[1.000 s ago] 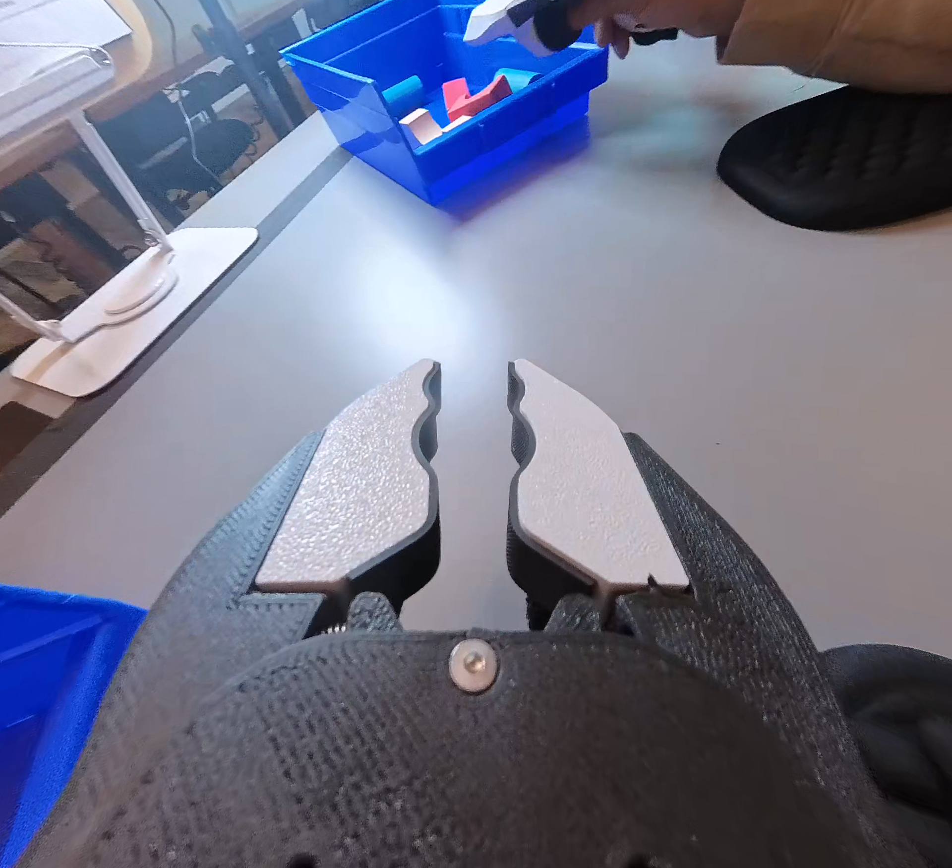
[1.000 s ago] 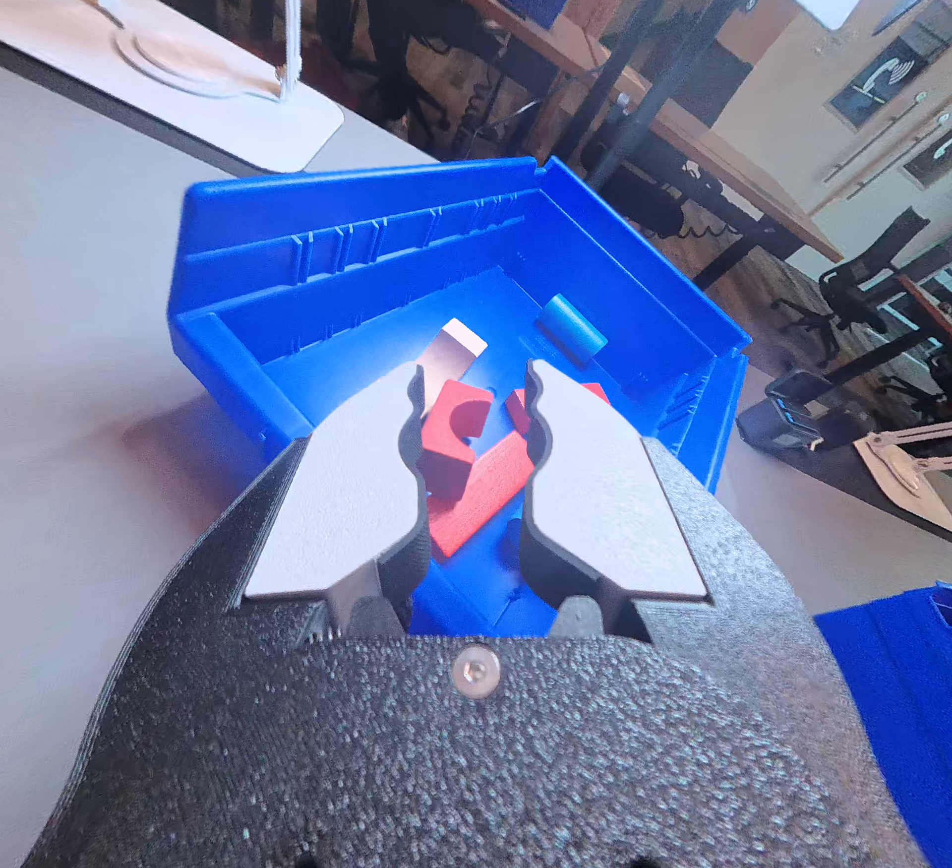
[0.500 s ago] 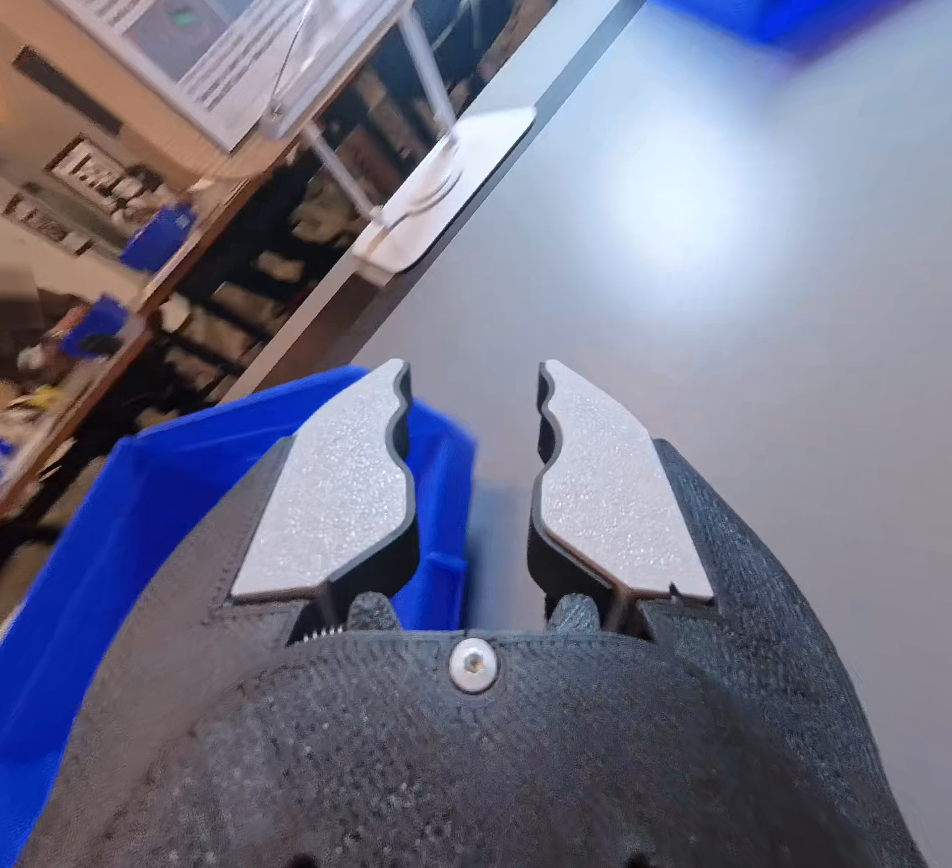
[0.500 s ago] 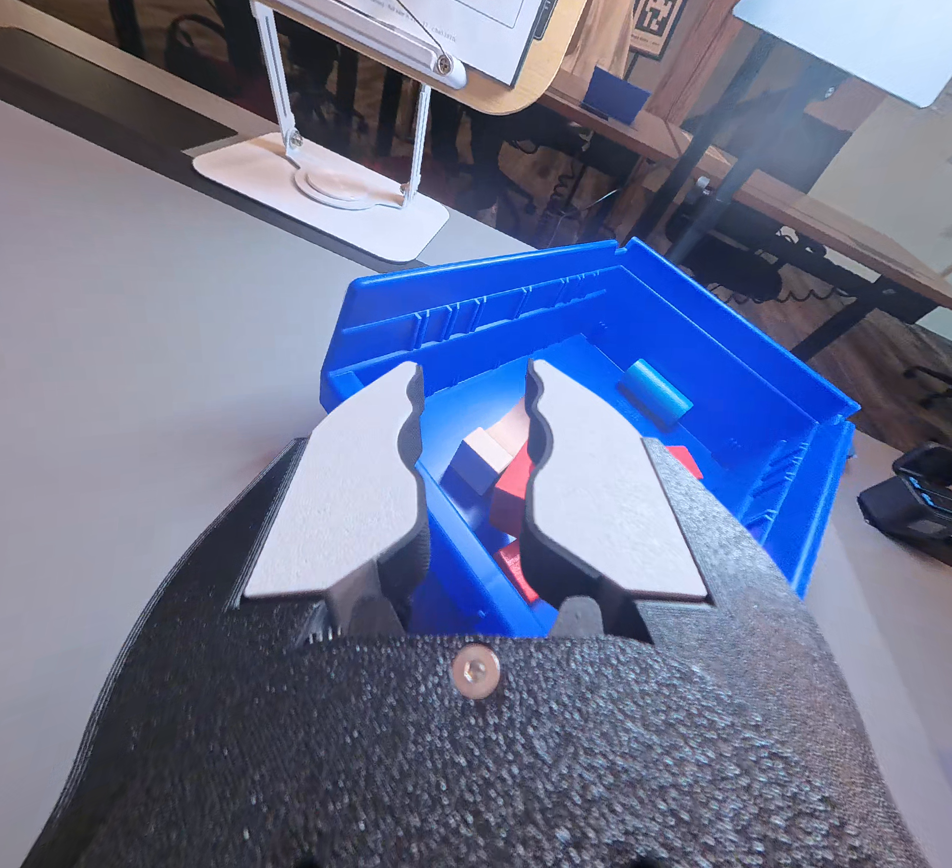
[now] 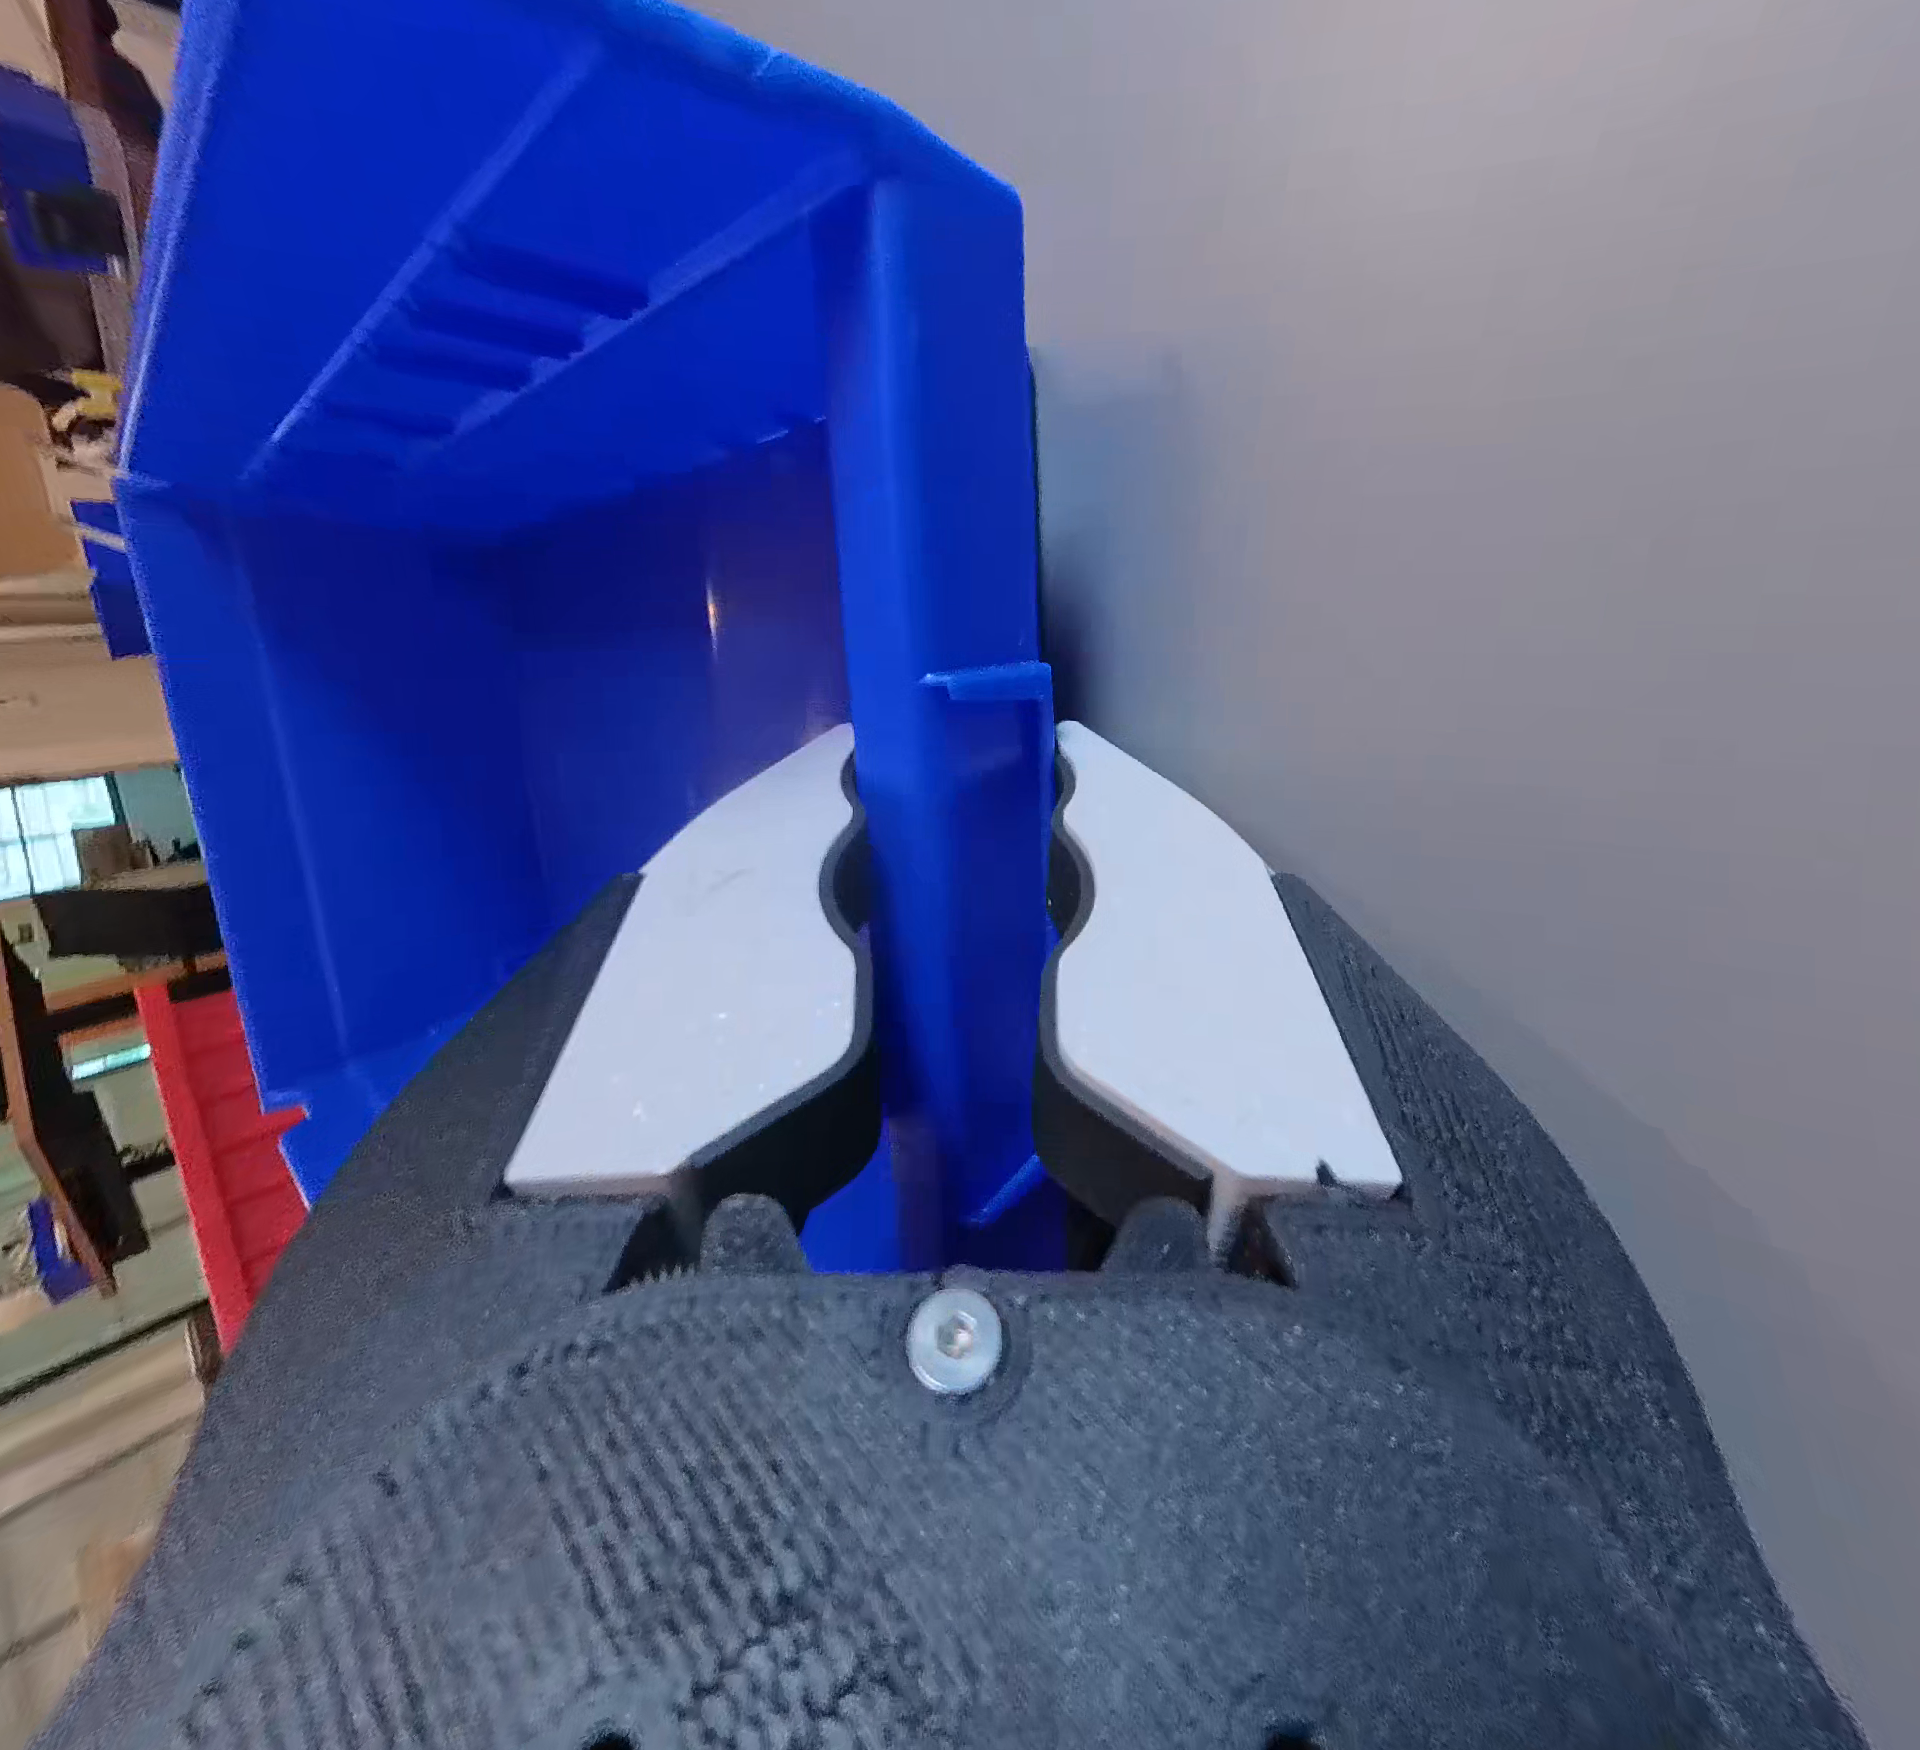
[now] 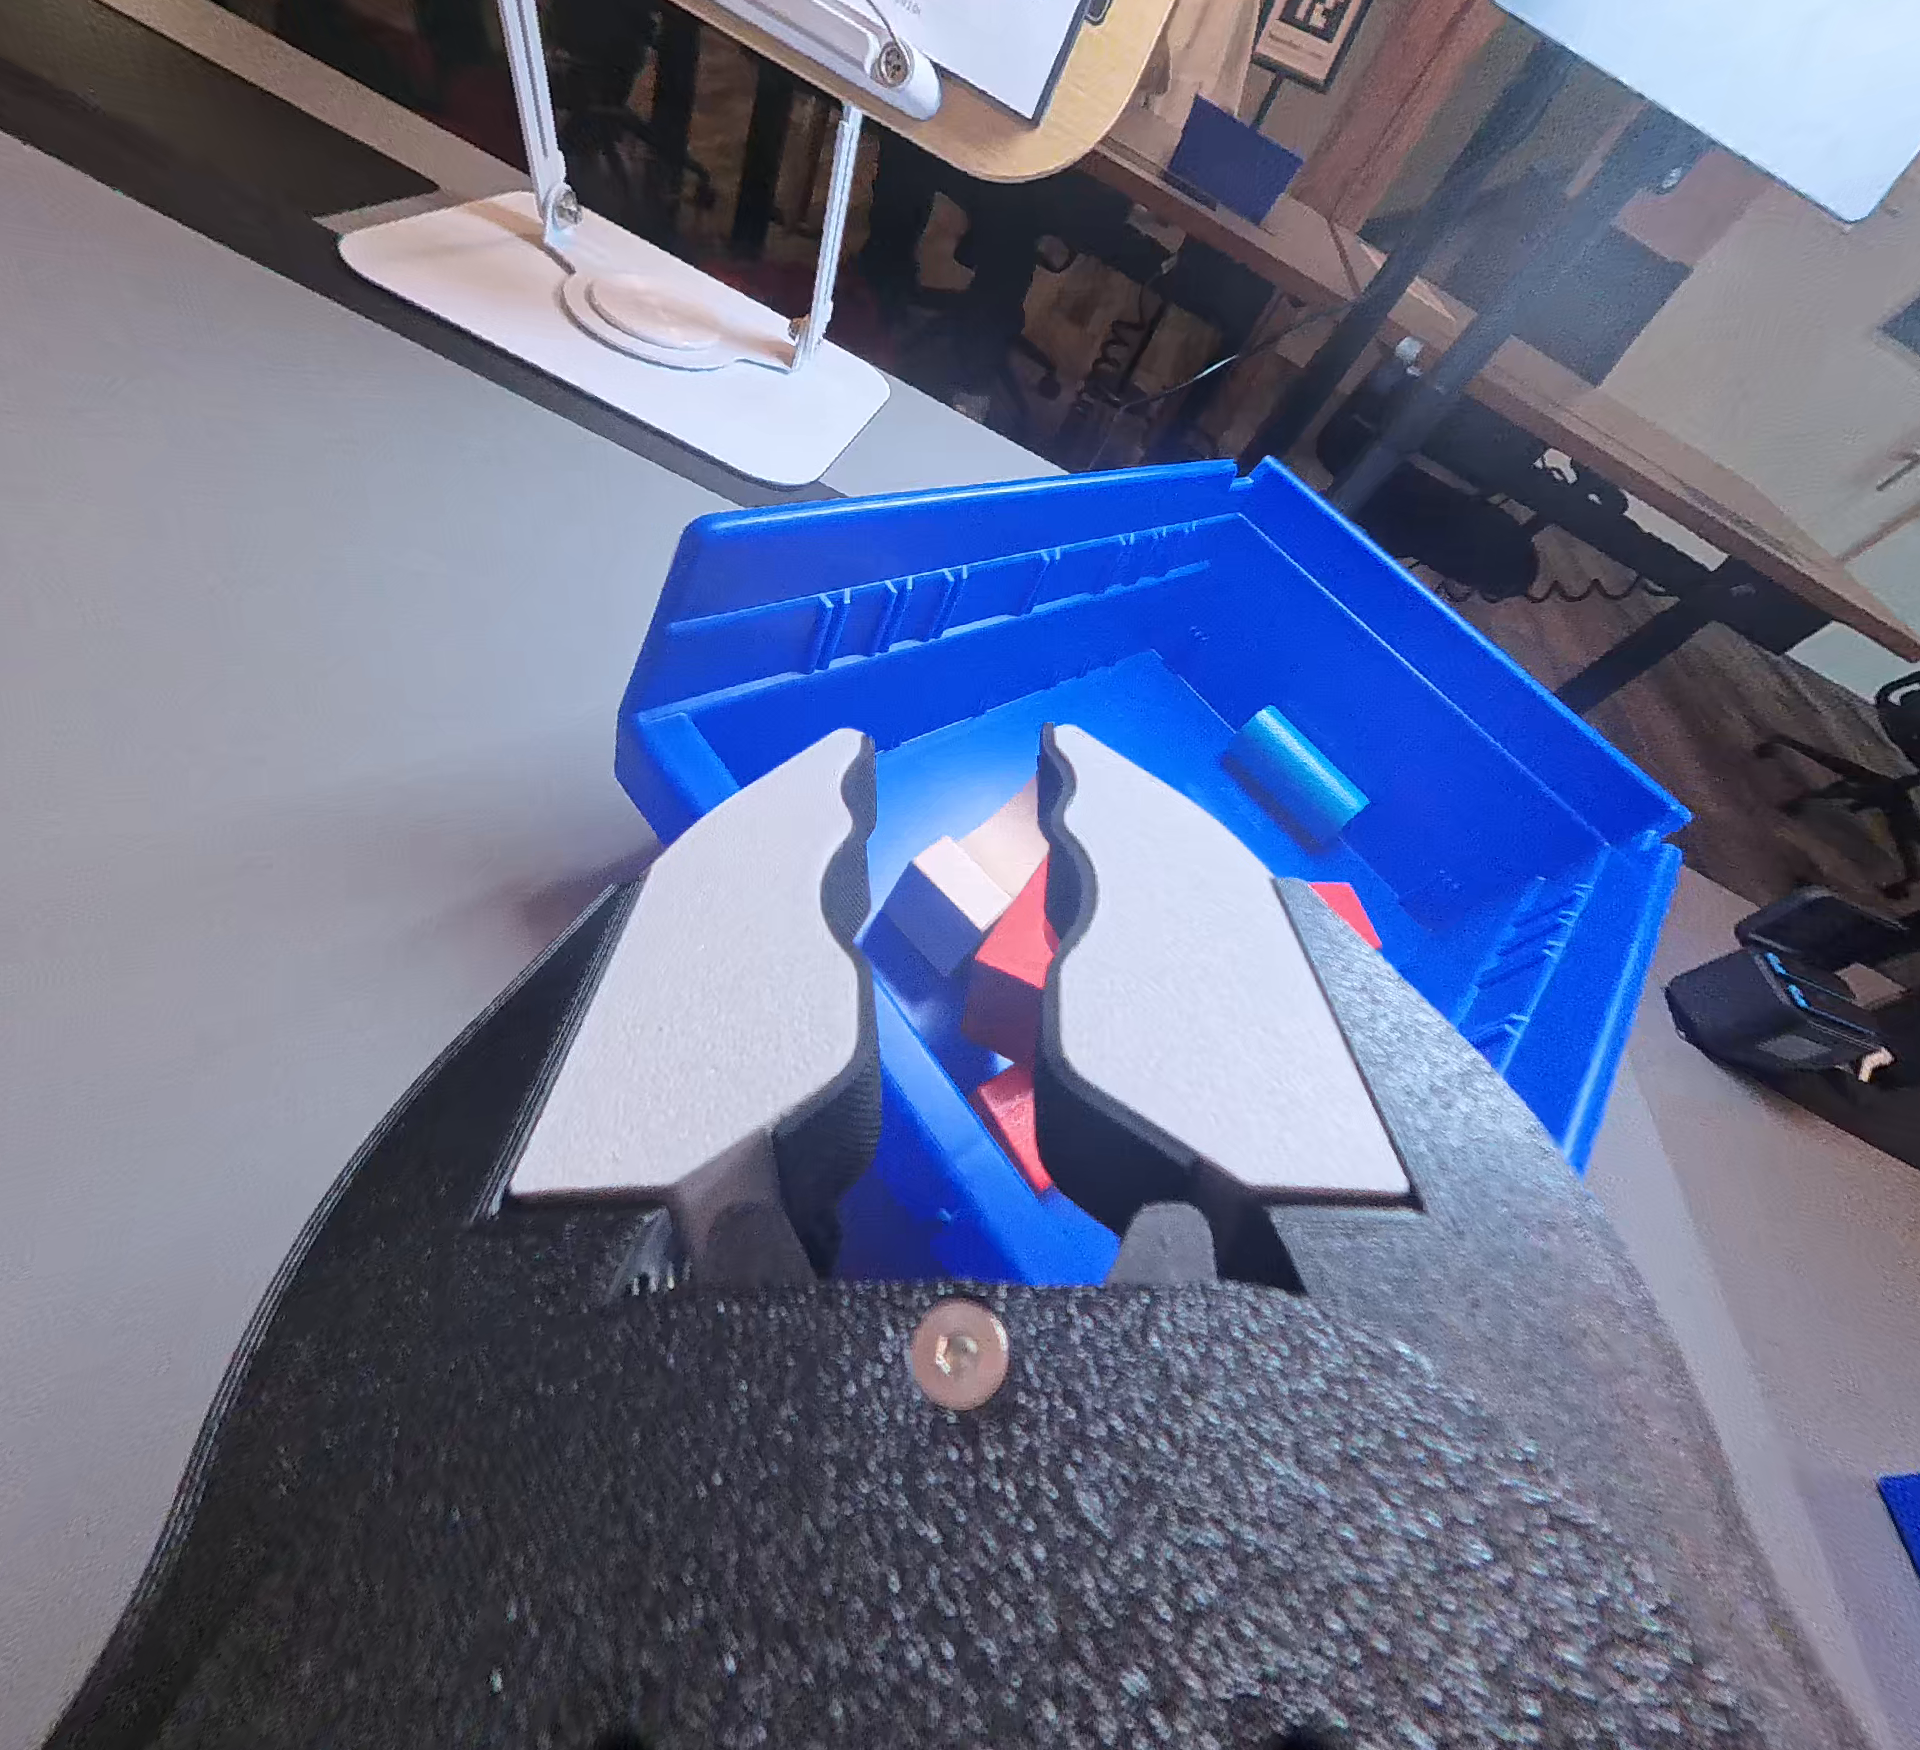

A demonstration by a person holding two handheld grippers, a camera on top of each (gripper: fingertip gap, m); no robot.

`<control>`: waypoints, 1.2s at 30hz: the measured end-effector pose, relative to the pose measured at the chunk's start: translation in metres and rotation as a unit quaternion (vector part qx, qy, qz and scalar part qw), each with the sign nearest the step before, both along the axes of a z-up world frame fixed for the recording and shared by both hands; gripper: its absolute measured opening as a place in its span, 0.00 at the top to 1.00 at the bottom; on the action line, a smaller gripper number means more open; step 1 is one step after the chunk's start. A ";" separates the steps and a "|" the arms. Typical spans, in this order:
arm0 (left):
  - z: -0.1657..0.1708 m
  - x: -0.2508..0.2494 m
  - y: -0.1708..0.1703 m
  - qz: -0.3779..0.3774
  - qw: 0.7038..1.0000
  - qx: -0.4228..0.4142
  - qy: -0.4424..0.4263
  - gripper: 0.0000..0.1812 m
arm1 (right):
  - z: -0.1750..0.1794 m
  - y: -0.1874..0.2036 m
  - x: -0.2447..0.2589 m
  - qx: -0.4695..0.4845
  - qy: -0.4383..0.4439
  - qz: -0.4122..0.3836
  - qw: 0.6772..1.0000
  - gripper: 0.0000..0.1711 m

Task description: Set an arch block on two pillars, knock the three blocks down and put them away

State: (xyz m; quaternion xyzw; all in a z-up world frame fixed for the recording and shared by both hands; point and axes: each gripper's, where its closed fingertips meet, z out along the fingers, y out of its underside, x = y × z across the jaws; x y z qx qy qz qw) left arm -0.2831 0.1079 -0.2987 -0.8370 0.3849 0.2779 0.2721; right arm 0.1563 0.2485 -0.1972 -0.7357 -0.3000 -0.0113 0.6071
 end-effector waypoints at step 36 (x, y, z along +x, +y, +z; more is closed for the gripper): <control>0.032 0.121 0.025 -0.210 0.953 0.211 -0.060 0.69 | -0.052 -0.002 0.127 -0.194 0.118 -0.160 0.961 0.81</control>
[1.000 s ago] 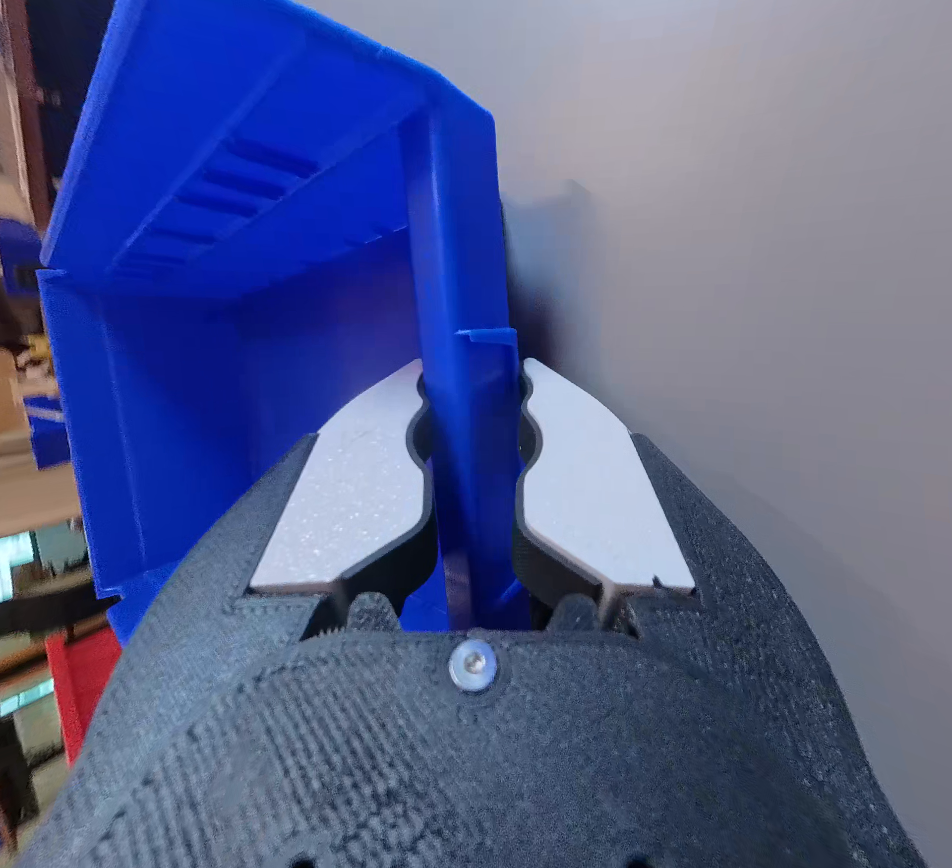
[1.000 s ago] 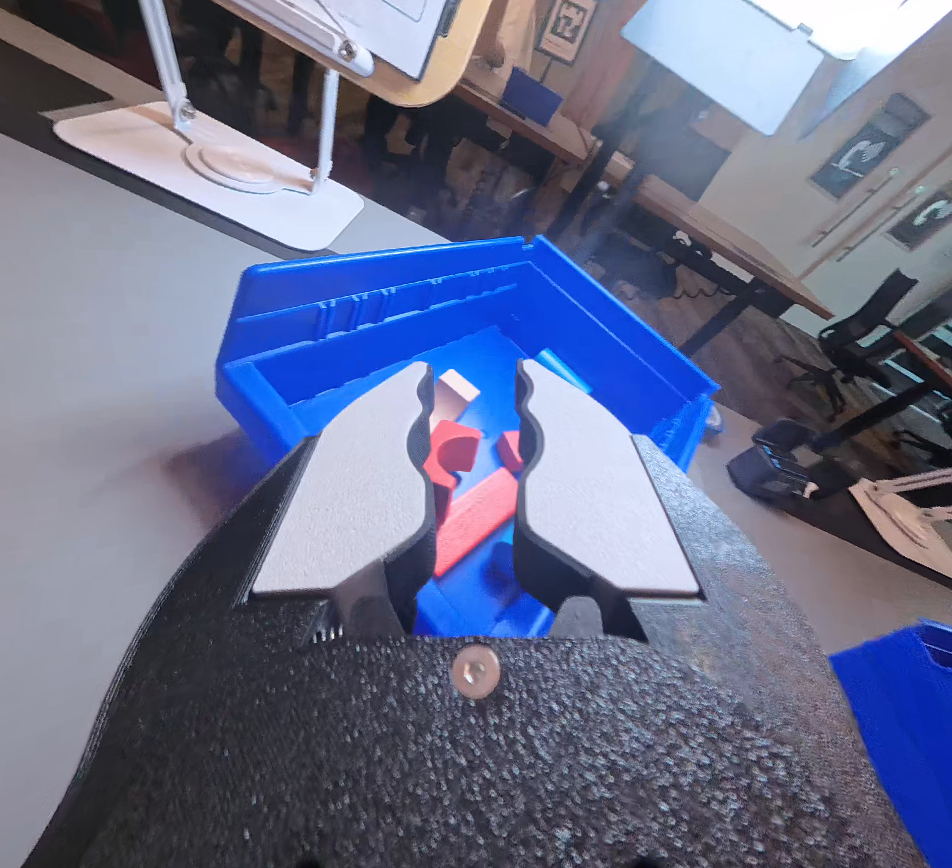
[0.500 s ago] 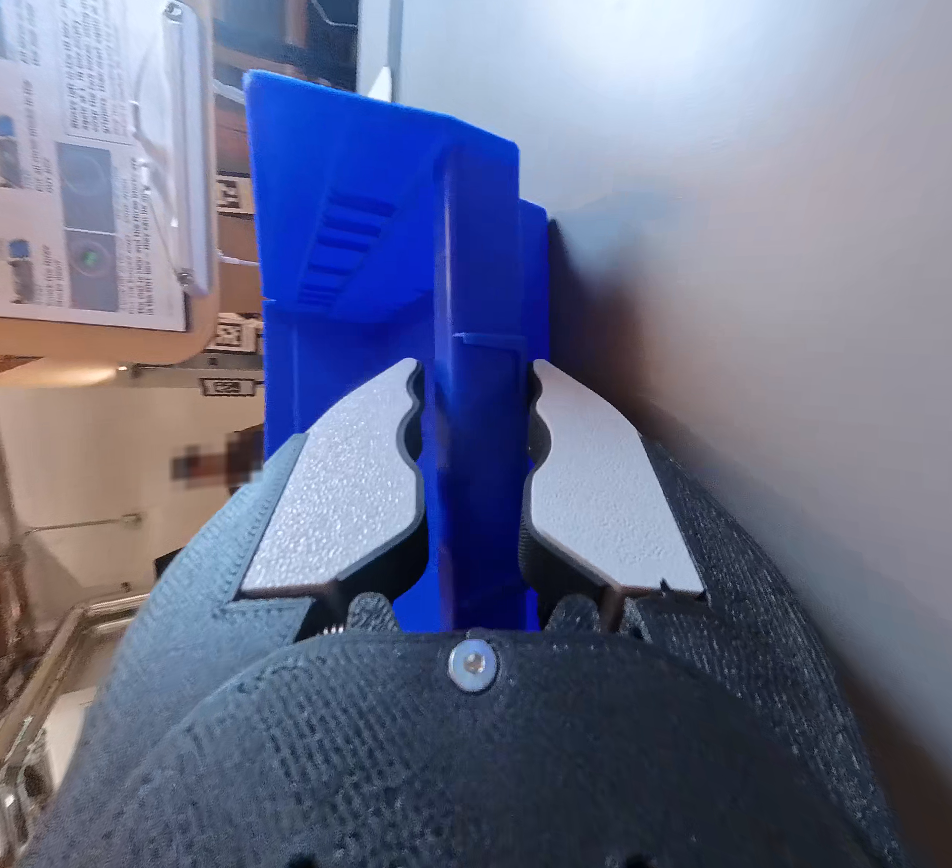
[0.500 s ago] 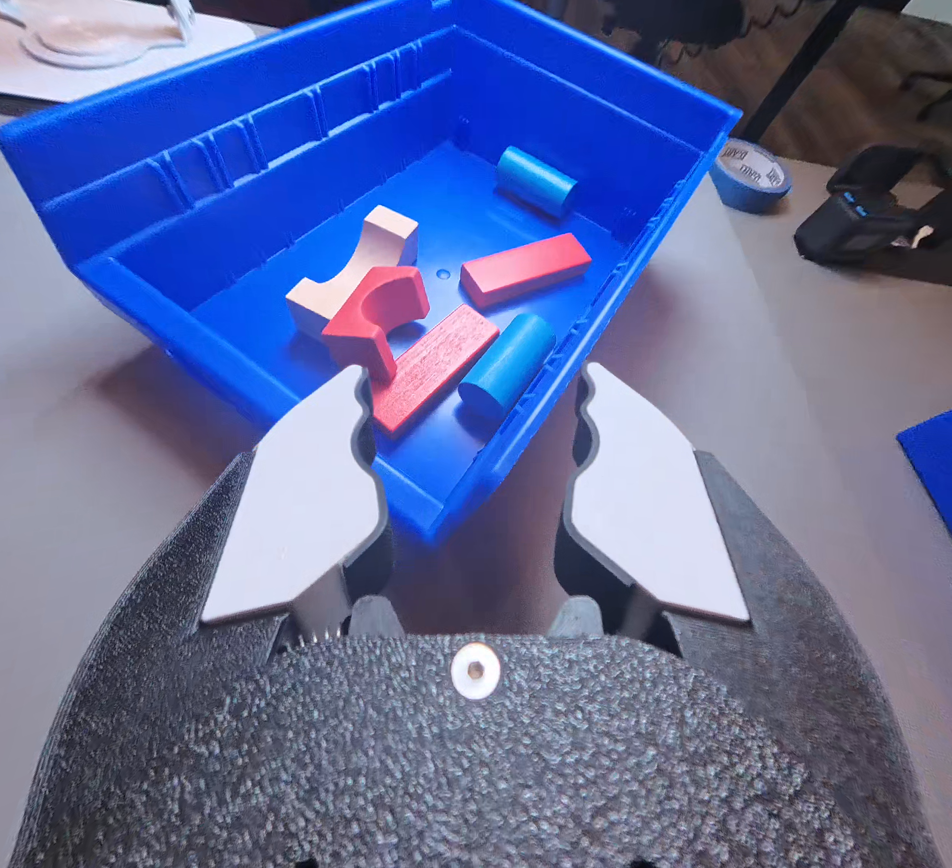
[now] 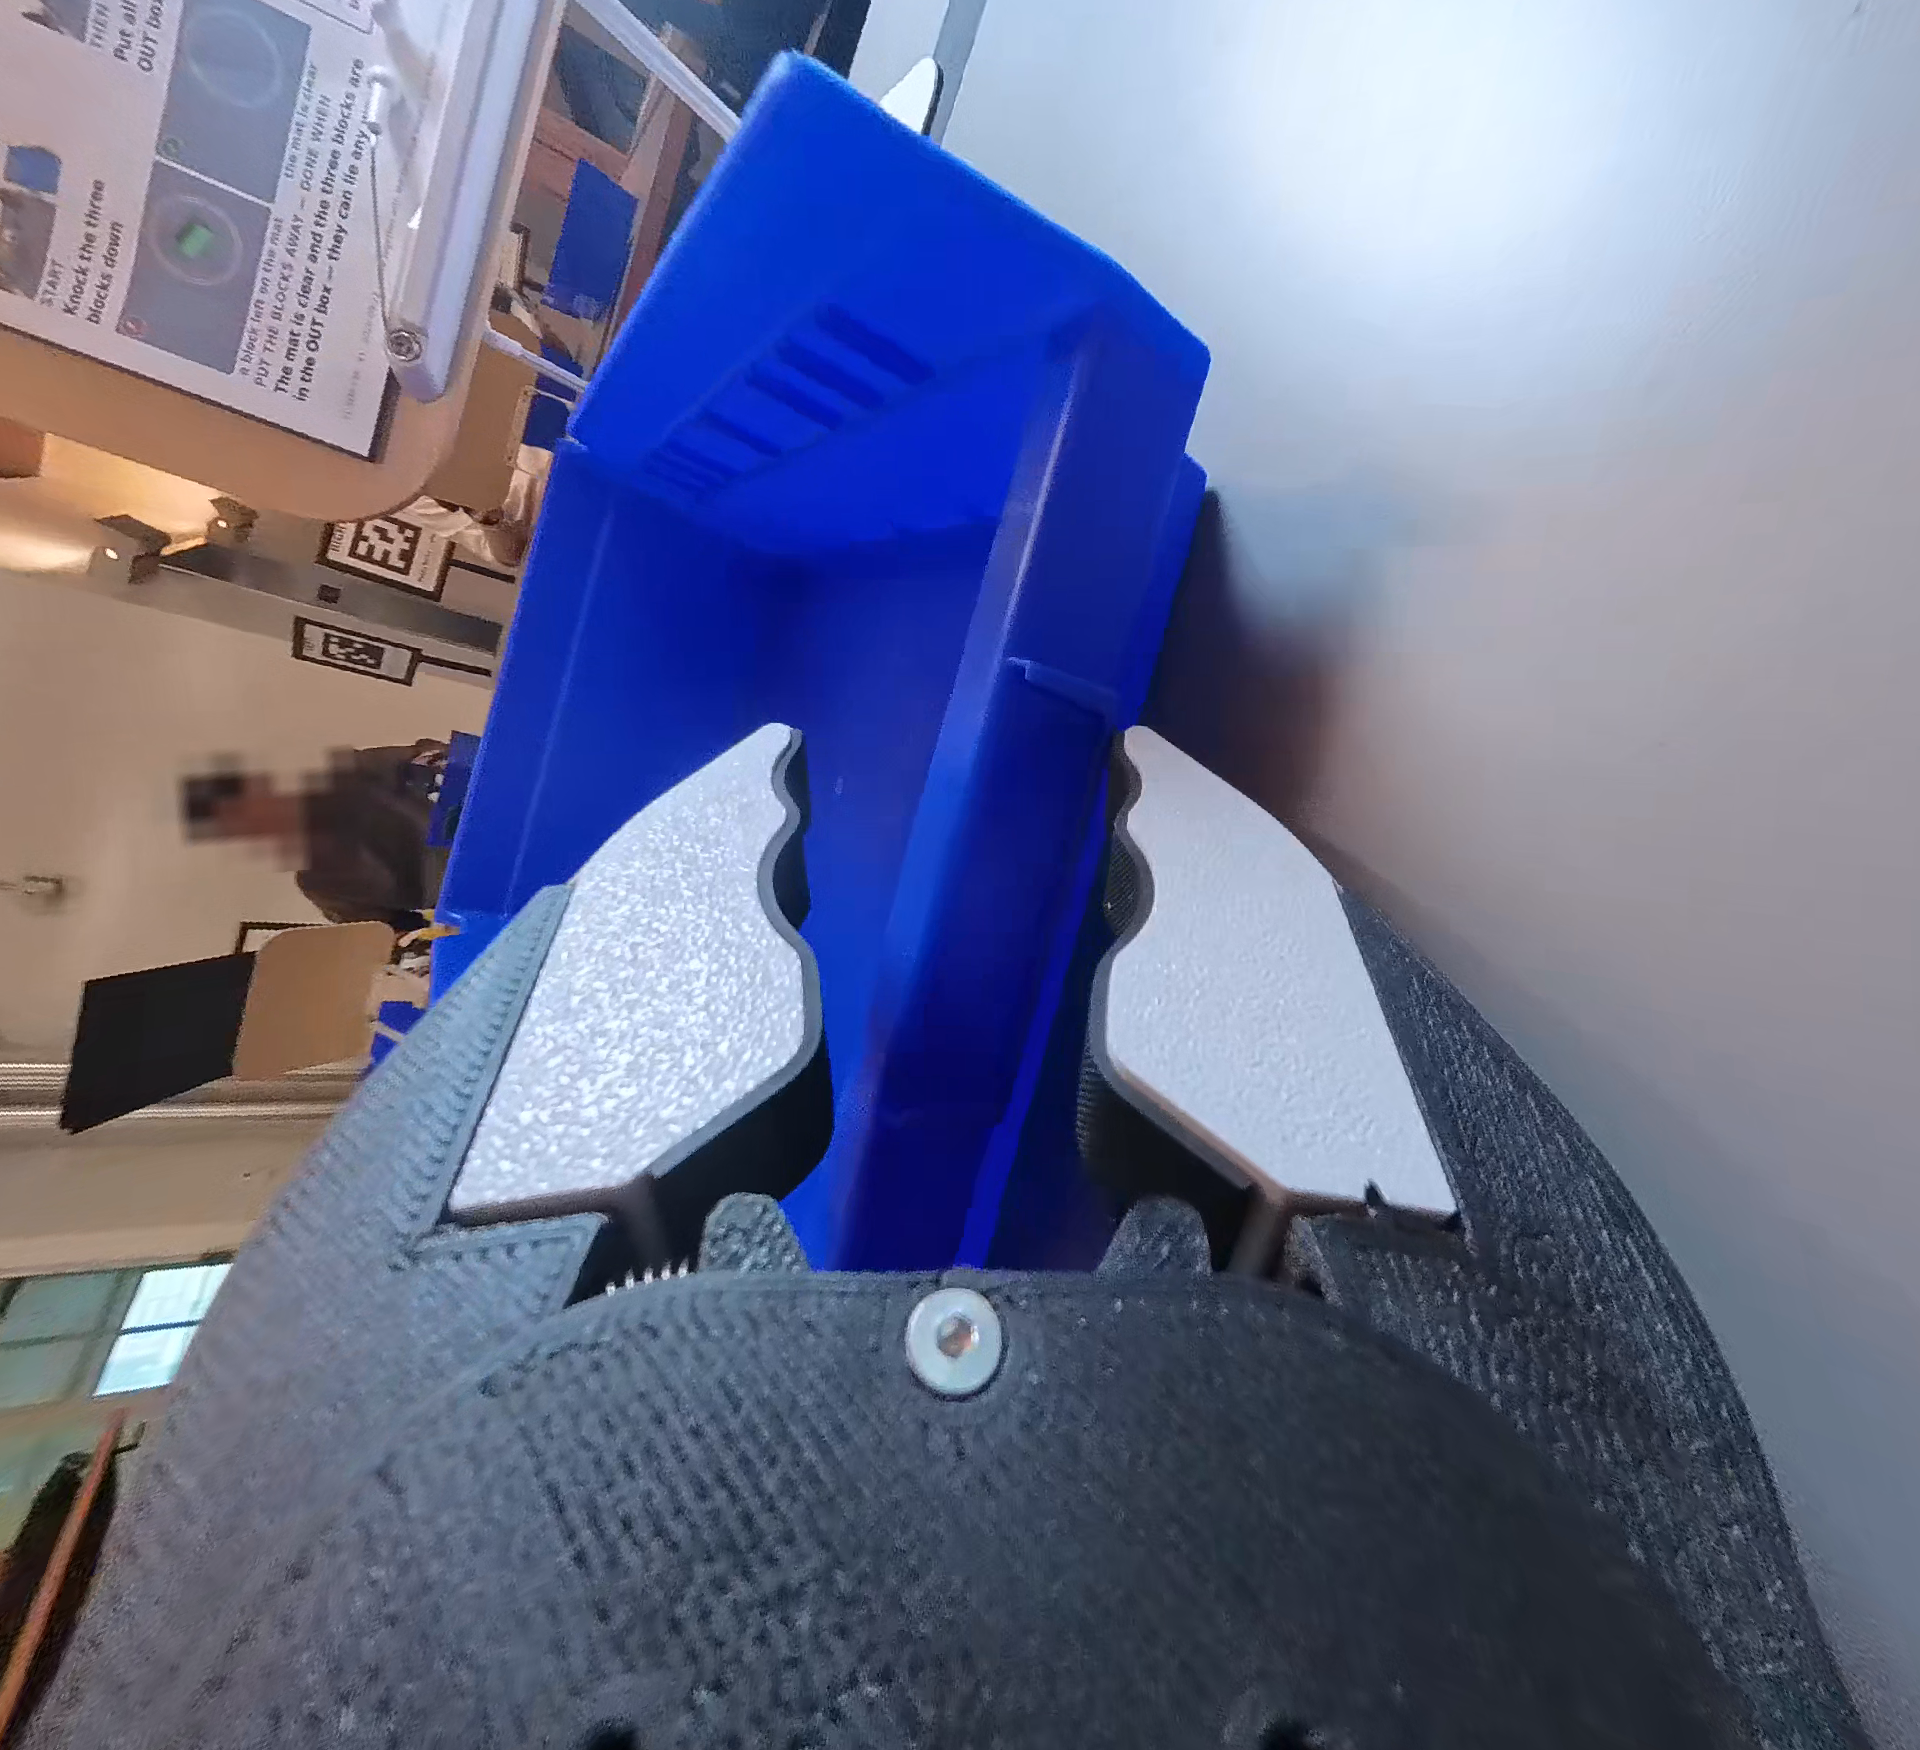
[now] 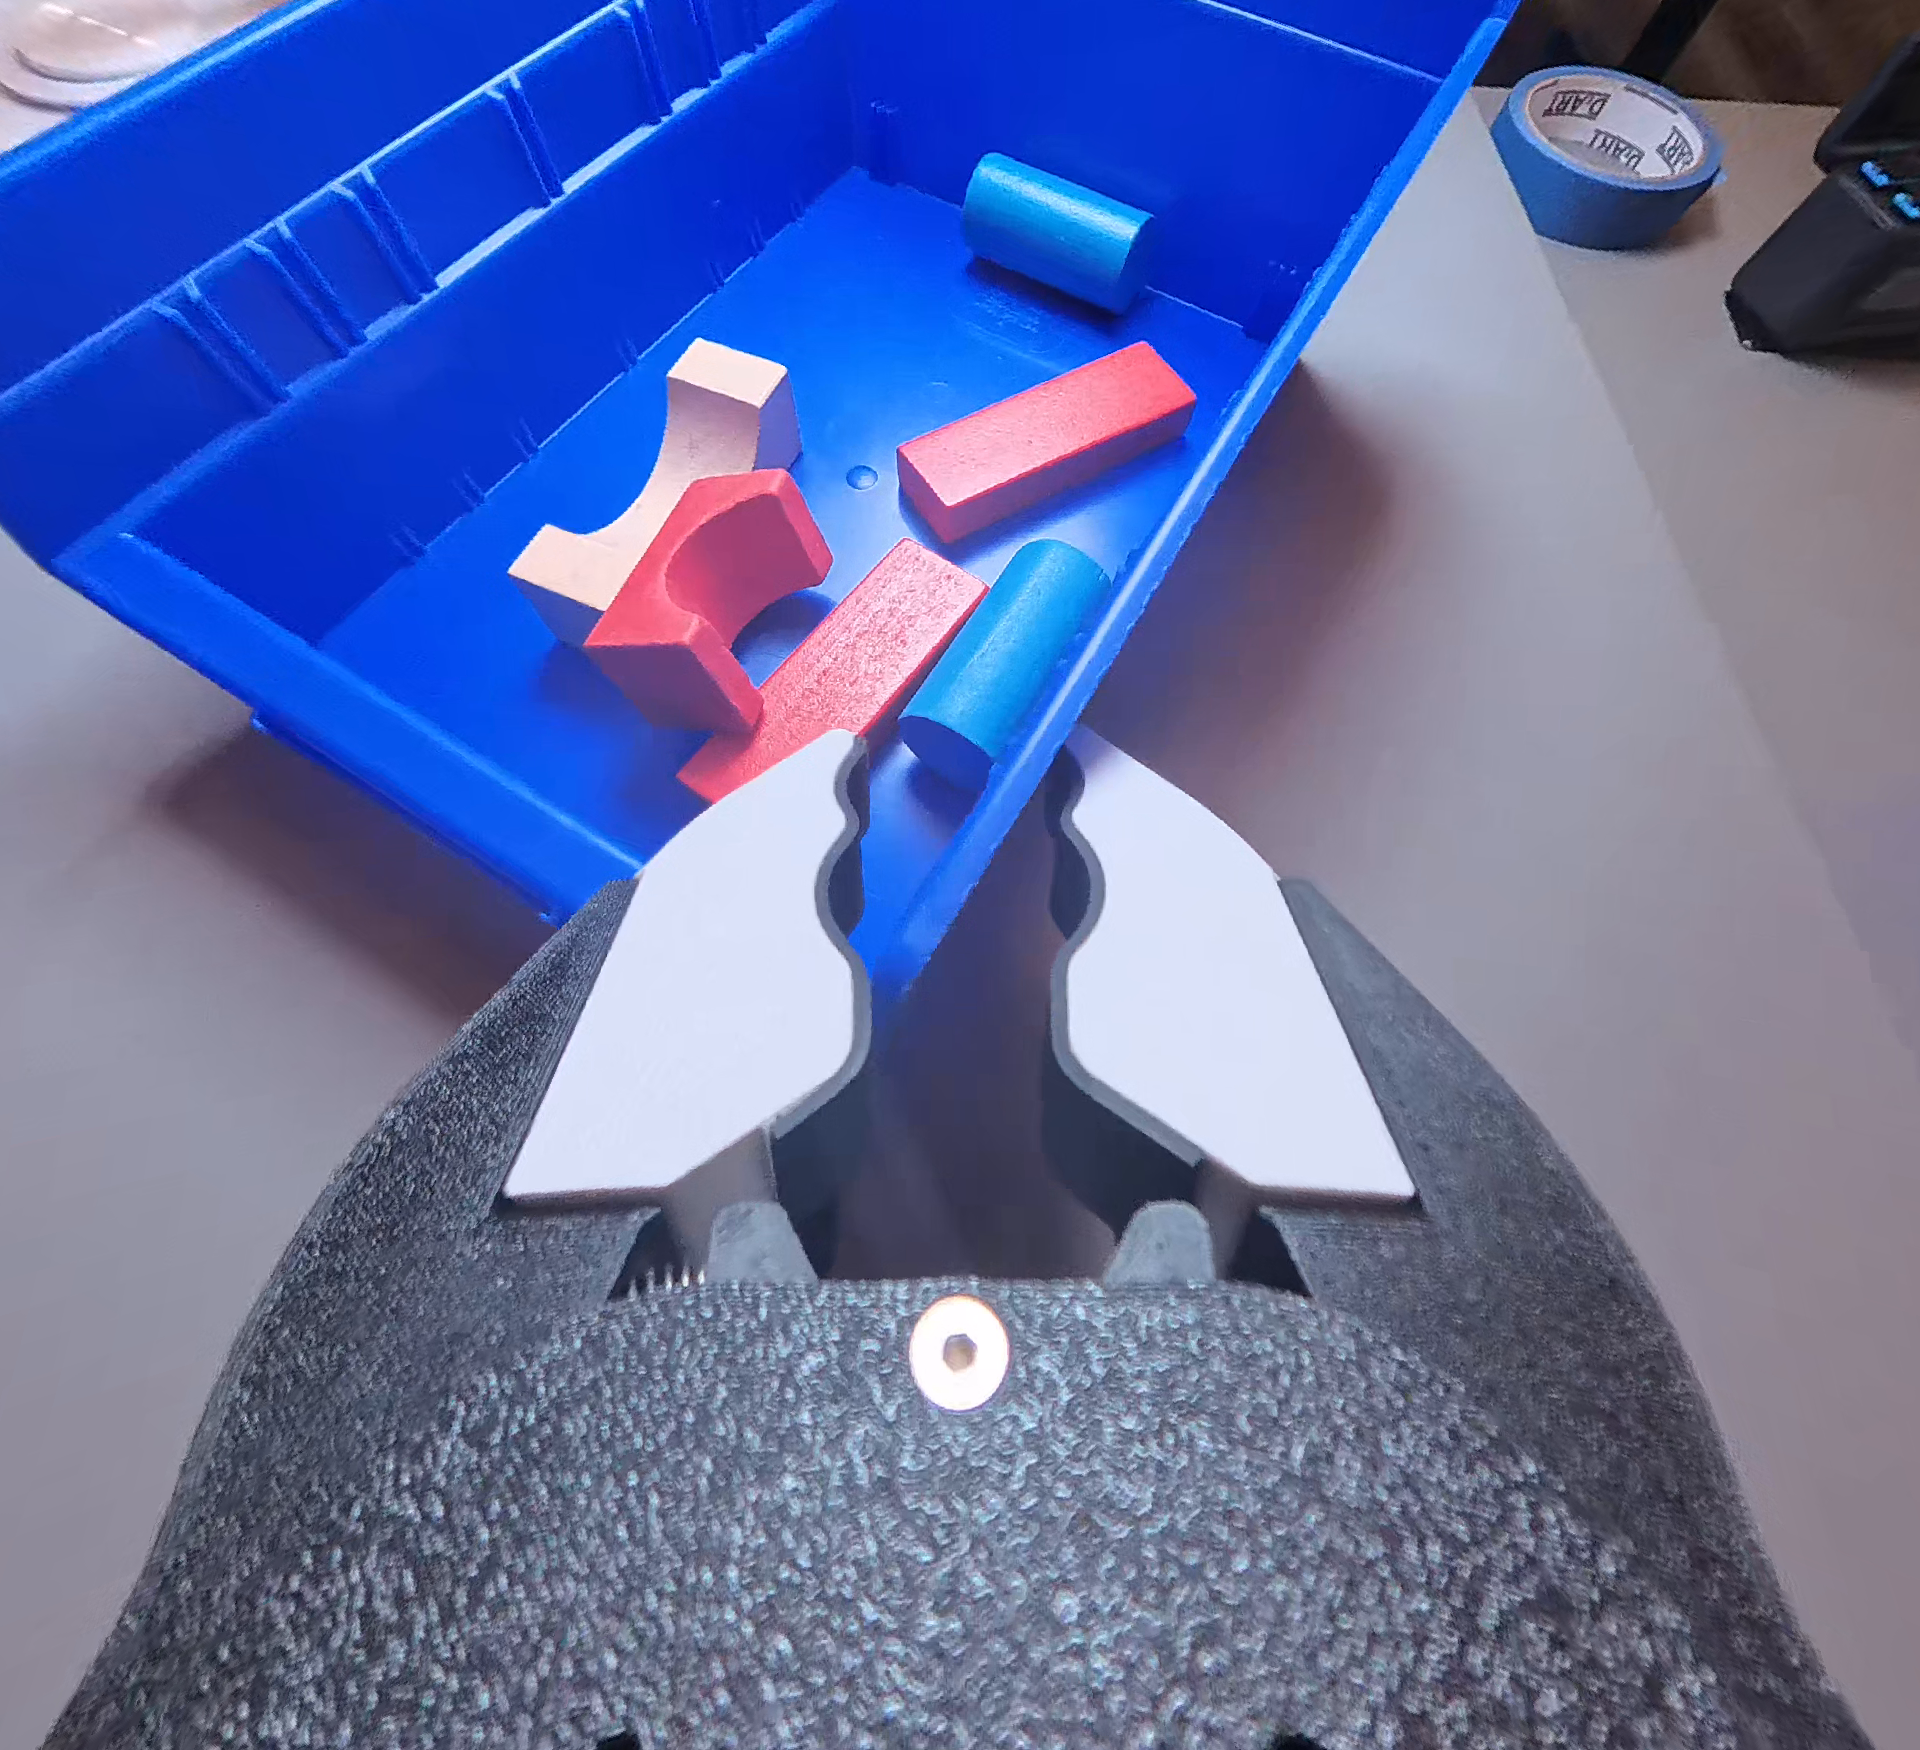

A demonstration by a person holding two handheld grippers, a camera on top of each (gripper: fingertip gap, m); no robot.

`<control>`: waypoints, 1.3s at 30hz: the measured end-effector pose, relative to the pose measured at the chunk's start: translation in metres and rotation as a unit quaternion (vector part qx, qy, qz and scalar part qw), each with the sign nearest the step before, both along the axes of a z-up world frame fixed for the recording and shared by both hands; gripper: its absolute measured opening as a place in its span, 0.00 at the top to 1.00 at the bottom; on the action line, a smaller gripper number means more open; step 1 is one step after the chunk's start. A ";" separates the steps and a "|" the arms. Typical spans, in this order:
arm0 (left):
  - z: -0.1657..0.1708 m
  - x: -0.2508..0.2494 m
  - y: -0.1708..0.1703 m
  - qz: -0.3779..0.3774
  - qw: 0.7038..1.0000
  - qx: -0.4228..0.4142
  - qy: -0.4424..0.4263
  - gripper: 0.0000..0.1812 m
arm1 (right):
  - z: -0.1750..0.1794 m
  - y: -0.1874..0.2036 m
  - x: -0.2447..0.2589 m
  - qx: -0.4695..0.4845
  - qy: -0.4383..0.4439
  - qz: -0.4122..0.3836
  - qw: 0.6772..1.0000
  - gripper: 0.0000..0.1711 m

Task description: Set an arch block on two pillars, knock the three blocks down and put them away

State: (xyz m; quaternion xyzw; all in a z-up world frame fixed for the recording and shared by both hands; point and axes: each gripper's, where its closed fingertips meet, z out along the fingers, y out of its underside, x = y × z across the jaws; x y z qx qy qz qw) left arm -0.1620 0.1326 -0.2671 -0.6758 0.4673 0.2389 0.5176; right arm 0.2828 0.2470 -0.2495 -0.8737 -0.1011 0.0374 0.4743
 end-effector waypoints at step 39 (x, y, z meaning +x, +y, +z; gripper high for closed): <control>0.032 0.167 -0.079 -0.173 0.905 -0.227 -0.316 0.70 | 0.037 -0.147 -0.117 0.094 0.102 0.134 0.981 0.90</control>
